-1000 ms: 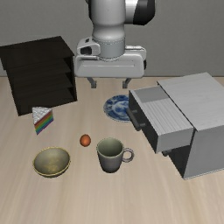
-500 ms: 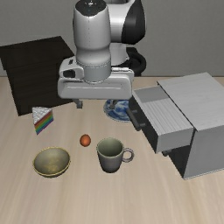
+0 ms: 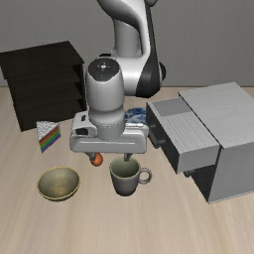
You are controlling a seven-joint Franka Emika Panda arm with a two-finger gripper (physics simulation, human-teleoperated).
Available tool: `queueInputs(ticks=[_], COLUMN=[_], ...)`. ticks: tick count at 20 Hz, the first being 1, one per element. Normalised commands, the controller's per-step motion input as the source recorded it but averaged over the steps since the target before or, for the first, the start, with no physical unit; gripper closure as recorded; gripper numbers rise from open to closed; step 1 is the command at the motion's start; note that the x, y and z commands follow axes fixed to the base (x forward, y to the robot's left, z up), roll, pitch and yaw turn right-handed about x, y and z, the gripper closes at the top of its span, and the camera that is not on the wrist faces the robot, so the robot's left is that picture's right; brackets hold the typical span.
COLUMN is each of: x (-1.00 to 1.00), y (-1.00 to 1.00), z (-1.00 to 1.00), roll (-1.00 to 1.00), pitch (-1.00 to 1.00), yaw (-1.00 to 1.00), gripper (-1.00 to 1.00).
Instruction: Pick up the mug and place it on the top of the cabinet
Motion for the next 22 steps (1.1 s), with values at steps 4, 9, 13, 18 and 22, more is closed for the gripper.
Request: queueInputs(ticks=[4, 9, 13, 18, 22], x=[0.0, 0.0, 0.0, 0.0, 0.0], y=[0.0, 0.0, 0.0, 0.0, 0.0], z=[-1.0, -0.2, 0.0, 0.8, 1.0], roll=[0.0, 0.0, 0.0, 0.0, 0.0], pitch=[0.0, 0.0, 0.0, 0.0, 0.0], yaw=[0.0, 0.0, 0.0, 0.0, 0.0], gripper=[-1.0, 1.0, 1.0, 1.0, 1.0])
